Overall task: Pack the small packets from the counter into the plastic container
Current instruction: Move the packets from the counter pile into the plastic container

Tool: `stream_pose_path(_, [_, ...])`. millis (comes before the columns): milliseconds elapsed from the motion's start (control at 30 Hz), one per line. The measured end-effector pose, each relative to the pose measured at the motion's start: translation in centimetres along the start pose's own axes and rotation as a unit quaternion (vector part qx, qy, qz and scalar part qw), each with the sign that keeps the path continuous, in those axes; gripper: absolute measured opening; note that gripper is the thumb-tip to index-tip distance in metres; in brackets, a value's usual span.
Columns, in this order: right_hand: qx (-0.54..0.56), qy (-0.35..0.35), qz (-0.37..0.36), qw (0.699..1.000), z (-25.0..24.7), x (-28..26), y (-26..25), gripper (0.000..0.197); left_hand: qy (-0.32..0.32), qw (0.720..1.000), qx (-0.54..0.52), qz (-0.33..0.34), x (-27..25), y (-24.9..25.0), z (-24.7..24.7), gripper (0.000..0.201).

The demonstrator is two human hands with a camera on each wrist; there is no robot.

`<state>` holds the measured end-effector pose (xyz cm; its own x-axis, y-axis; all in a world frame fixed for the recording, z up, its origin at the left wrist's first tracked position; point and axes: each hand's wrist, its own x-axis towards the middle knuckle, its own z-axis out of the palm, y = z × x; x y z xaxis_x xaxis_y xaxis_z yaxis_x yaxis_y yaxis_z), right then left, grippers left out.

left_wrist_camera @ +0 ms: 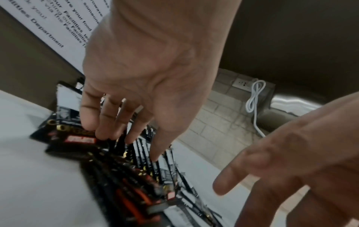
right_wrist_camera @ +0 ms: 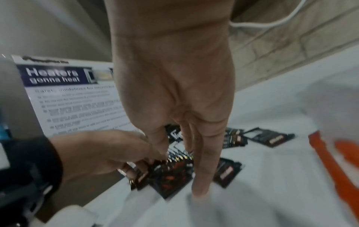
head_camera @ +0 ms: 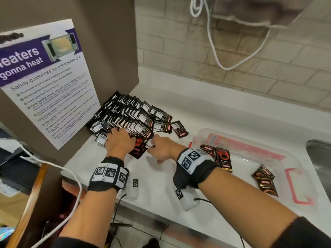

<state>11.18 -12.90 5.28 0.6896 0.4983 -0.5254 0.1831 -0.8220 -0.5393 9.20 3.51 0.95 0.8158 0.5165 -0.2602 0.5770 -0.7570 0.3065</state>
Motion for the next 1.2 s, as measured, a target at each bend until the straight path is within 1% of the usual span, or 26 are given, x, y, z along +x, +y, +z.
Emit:
stream_pose_path(67, [0.008, -0.004, 0.014, 1.0, 1.3, 1.4, -0.1, 0.029, -0.017, 1.0, 0.0, -0.003, 0.0, -0.5, 0.4, 0.063])
stream_pose_path(100, [0.004, 0.005, 0.015, 1.0, 1.8, 1.8, -0.2, 0.032, -0.022, 1.0, -0.004, -0.004, 0.1, -0.7, 0.5, 0.063])
stream_pose_path(167, [0.0, 0.034, 0.012, 0.999, 2.5, 2.8, -0.3, 0.048, -0.036, 0.999, -0.013, -0.004, 0.2, -1.0, 0.7, 0.062])
stream_pose_path(200, [0.008, 0.044, 0.01, 0.999, 2.8, 3.2, -0.3, 0.053, -0.044, 0.999, -0.01, -0.002, 0.3, -1.1, 0.7, 0.061])
stream_pose_path(333, [0.078, 0.051, 0.026, 0.995, 3.6, 4.4, -0.8, 0.064, -0.07, 0.997, 0.009, 0.011, 0.6, -1.0, 0.6, 0.054])
stream_pose_path(433, [0.132, 0.067, 0.045, 0.988, 4.1, 4.9, -0.9, 0.071, -0.086, 0.996, -0.002, 0.035, 1.0, -0.8, 0.4, 0.049])
stream_pose_path(533, [0.128, 0.1, 0.055, 0.985, 4.3, 5.1, -0.7, 0.078, -0.109, 0.992, -0.043, 0.045, 1.0, -0.8, 0.2, 0.045])
stream_pose_path(600, [0.116, 0.118, 0.044, 0.985, 4.4, 5.3, -0.3, 0.075, -0.125, 0.989, -0.069, 0.042, 0.9, -0.8, 0.0, 0.049])
stream_pose_path(733, [0.106, 0.128, 0.027, 0.986, 4.7, 5.0, 0.5, 0.067, -0.138, 0.979, -0.137, 0.053, 0.7, -0.9, 0.2, 0.053])
stream_pose_path(800, [0.096, 0.145, 0.011, 0.985, 5.0, 4.7, 0.7, 0.06, -0.141, 0.969, -0.189, 0.075, 0.6, -0.9, 0.5, 0.053])
stream_pose_path(867, [0.073, 0.174, -0.025, 0.982, 5.1, 4.5, 1.0, 0.05, -0.138, 0.958, -0.231, 0.104, 0.5, -0.8, 0.7, 0.054])
stream_pose_path(933, [0.037, 0.205, -0.06, 0.976, 4.9, 4.3, 1.1, 0.04, -0.131, 0.948, -0.253, 0.14, 0.5, -0.7, 0.9, 0.053])
stream_pose_path(1000, [-0.007, 0.226, -0.079, 0.971, 4.6, 4.1, 1.3, 0.038, -0.138, 0.937, -0.269, 0.175, 0.4, -0.8, 1.0, 0.052])
stream_pose_path(1067, [-0.045, 0.225, -0.079, 0.97, 4.5, 3.9, 1.6, 0.04, -0.154, 0.934, -0.245, 0.209, 0.3, -0.8, 1.5, 0.048])
stream_pose_path(1100, [-0.059, 0.216, -0.073, 0.972, 4.6, 3.8, 1.8, 0.042, -0.154, 0.94, -0.208, 0.223, 0.2, -0.9, 2.0, 0.044])
stream_pose_path(1167, [-0.074, 0.181, -0.06, 0.979, 5.1, 3.6, 2.3, 0.046, -0.128, 0.953, -0.13, 0.24, 0.0, -1.2, 2.8, 0.034])
stream_pose_path(1200, [-0.075, 0.165, -0.057, 0.982, 5.3, 3.5, 2.4, 0.047, -0.113, 0.956, -0.116, 0.244, -0.2, -1.4, 3.2, 0.032])
